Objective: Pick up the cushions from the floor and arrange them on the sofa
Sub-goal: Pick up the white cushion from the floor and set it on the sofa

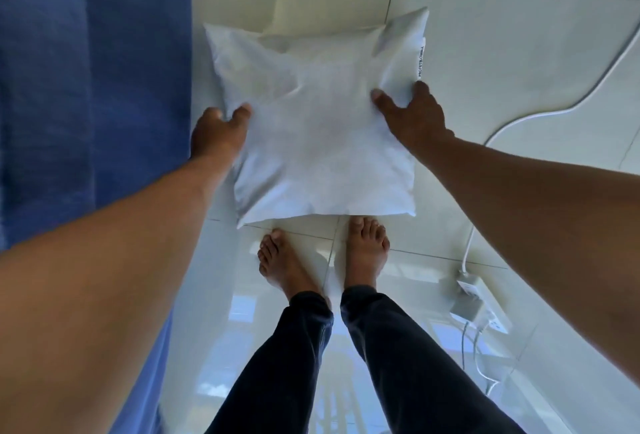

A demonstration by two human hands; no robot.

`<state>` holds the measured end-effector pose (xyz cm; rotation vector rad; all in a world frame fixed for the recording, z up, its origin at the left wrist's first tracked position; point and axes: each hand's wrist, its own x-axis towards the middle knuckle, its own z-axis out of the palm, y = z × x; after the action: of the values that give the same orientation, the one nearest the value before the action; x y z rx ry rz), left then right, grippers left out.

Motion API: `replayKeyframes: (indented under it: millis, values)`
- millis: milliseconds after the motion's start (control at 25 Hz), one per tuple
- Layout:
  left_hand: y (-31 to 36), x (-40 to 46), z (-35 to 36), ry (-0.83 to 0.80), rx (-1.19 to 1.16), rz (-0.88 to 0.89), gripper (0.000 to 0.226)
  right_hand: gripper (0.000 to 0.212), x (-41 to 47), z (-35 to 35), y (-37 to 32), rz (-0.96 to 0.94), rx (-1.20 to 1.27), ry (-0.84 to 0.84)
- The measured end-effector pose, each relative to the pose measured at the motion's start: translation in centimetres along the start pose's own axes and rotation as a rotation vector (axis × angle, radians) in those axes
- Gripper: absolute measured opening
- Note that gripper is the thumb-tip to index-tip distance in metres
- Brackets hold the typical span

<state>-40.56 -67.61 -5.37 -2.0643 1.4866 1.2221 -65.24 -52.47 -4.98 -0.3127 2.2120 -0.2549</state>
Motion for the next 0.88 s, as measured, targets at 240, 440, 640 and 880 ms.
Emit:
replayKeyframes:
  millis: [240, 440, 640, 880]
  values:
    - [1.5, 1.4, 2.4, -0.253, -0.5, -0.153, 0.073, 0.076, 1.3, 0.6, 0.2, 0.264, 0.585, -0.152]
    - [4.7, -6.4, -1.2, -0.228, -0.551, -0.096, 0.059, 0.048, -4.9, -4.1, -1.9, 0.163, 0.66, -0.087]
    - [7.4, -15.9, -8.4, -0.169, -0.623, -0.046, 0.05, 0.051, -13.4, -12.3, -5.3, 0.029, 0.656, -0.038]
    - [10.5, -28.3, -19.8, -0.073, -0.711, 0.02, 0.057, 0.041, -25.2, -23.8, -12.8, -0.154, 0.643, -0.021]
